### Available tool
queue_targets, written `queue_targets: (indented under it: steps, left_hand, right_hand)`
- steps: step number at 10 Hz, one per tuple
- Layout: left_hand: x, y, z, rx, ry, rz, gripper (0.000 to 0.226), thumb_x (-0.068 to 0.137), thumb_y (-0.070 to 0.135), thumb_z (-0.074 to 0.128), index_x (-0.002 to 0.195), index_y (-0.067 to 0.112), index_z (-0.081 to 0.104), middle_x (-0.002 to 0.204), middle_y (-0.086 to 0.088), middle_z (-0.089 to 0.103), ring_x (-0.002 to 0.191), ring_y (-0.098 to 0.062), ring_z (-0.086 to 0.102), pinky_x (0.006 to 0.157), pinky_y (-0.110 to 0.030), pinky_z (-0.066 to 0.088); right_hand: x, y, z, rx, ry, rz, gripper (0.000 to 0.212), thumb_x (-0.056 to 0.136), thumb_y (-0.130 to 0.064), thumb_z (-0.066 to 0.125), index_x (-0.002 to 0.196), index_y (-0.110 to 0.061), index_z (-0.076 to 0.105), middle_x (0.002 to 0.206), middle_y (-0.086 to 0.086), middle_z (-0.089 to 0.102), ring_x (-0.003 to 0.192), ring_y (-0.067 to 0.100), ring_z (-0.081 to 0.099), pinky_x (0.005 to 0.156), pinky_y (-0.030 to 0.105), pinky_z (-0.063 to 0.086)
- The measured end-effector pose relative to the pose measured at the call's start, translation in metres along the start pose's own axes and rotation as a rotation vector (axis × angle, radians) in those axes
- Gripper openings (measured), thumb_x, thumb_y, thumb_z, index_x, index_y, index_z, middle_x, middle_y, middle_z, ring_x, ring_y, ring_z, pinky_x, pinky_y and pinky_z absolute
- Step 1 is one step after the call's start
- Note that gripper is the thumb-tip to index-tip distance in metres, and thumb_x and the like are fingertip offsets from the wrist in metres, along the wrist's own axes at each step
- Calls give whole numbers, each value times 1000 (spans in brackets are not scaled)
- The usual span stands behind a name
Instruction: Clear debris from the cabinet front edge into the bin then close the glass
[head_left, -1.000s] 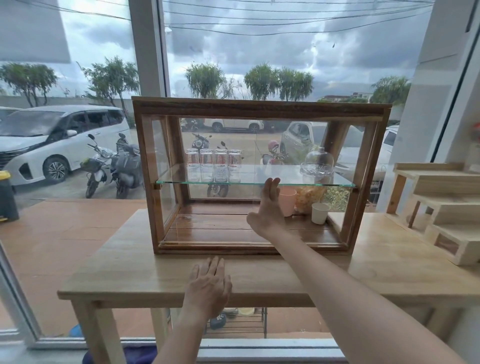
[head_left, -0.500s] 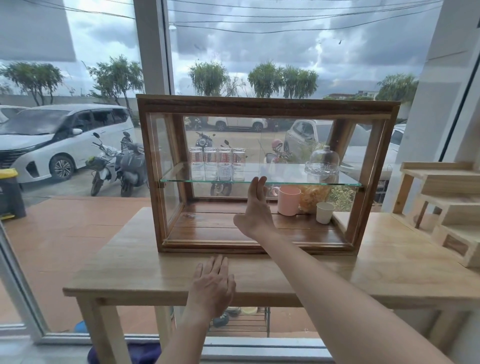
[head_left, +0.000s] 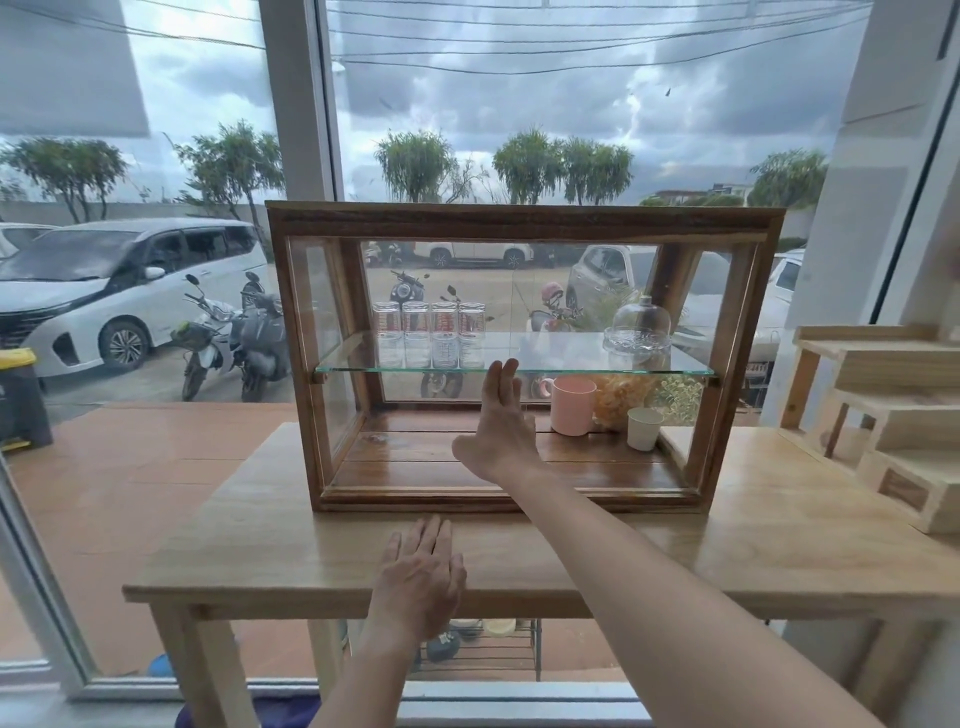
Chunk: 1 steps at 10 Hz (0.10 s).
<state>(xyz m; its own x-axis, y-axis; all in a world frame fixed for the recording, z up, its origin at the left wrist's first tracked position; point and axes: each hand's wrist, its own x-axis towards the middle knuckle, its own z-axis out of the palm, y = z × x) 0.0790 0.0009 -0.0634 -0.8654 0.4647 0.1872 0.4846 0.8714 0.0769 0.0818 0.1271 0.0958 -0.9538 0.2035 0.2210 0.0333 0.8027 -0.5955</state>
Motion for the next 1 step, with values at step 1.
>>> queue_targets:
  steps: [1]
  left_hand:
    - [2, 2, -2, 15, -4, -14, 86, 77, 47, -15, 152, 13, 12, 162, -4, 15, 149, -20, 12, 122, -44, 12]
  right_hand:
    - [-6, 9, -22, 132, -16, -39, 98, 80, -8, 53, 155, -20, -9, 163, -5, -19, 152, 18, -6, 122, 41, 11]
